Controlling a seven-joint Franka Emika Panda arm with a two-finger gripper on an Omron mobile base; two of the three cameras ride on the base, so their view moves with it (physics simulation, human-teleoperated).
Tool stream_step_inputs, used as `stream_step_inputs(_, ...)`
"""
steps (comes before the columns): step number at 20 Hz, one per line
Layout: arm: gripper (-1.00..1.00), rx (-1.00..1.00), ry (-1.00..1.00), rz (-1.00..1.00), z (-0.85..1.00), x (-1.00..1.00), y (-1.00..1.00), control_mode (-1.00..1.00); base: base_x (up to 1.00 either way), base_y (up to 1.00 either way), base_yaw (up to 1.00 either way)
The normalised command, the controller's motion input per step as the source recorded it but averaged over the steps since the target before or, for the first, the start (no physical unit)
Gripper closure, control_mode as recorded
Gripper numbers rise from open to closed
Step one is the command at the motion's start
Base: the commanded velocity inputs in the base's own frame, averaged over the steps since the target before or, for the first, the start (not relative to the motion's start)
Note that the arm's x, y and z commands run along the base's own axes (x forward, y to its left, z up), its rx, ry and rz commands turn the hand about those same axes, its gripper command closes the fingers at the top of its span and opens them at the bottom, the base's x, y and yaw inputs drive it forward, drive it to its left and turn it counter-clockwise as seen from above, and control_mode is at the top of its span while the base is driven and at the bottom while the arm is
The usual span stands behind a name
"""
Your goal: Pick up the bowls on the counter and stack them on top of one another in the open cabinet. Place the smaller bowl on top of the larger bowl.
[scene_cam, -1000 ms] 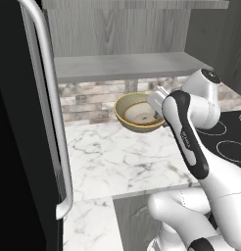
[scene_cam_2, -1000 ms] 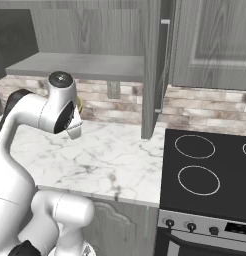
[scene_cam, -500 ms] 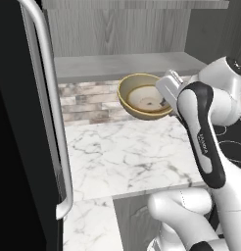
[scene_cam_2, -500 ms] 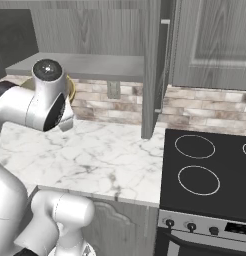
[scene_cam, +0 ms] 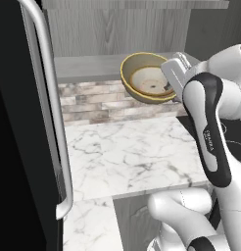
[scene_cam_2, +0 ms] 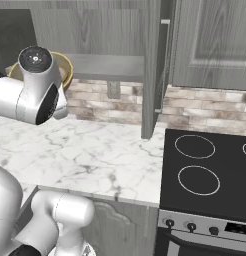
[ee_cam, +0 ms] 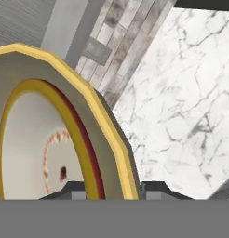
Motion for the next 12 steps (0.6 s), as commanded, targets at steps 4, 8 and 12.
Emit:
stream_step_inputs(4, 1.0, 0.0, -0.03, 0.0, 0.02, -0.02, 0.0, -1.0, 0.0, 0.0, 0.0)
stream_step_inputs(8, 1.0, 0.02, 0.0, -0.05, 0.03, 0.0, -0.03, -1.0, 0.0, 0.0, 0.0)
stream_step_inputs(12, 1.0, 0.07, 0.0, -0.14, 0.17, 0.0, -0.12, -1.0, 0.0, 0.0, 0.0)
